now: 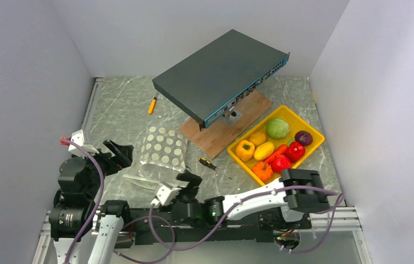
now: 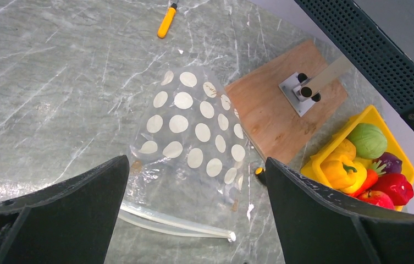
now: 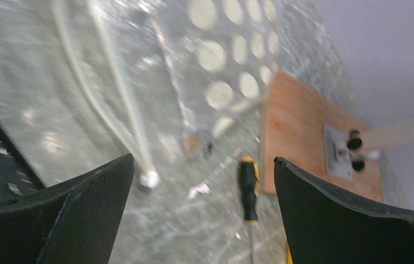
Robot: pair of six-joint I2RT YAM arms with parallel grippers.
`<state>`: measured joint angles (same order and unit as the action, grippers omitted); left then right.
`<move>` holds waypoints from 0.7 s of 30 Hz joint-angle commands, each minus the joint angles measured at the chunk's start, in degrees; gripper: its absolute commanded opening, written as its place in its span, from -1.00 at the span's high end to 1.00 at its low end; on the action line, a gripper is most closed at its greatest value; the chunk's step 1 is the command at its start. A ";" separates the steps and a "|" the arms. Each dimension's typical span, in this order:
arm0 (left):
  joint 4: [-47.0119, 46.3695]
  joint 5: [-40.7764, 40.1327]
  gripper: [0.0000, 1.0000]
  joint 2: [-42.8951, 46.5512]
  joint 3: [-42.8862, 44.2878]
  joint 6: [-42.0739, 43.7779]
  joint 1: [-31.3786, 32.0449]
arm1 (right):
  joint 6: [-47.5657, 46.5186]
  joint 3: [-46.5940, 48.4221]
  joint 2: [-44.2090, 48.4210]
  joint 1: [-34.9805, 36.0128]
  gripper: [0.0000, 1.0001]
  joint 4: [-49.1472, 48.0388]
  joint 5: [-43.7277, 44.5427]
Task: Place the food in the zip-top bag and seal the zipper
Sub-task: Pick up the zipper food storage bag at the center of the board.
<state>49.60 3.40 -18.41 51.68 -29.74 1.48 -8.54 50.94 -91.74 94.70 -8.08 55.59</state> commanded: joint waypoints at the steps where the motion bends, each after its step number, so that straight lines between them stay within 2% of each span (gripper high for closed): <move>1: 0.48 -0.07 -0.99 1.05 2.62 -1.30 -0.25 | -7.39 9.03 -7.57 2.78 -0.98 -4.25 -6.69; 6: 2.01 -1.80 -0.99 1.15 3.81 -1.54 -0.26 | -13.44 19.08 -20.50 4.86 -0.97 -7.62 1.29; 11: 2.60 -2.69 -0.99 1.54 5.09 -1.15 -0.25 | -23.74 22.84 -28.68 3.82 -0.94 -15.83 7.00; 21: 1.61 -1.89 -0.99 1.99 2.48 -1.25 -0.32 | -26.33 21.91 -31.63 -2.89 -0.76 -17.80 4.91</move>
<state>52.18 1.63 -17.02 54.76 -29.89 1.48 -32.08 72.23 -123.11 93.86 -20.53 58.74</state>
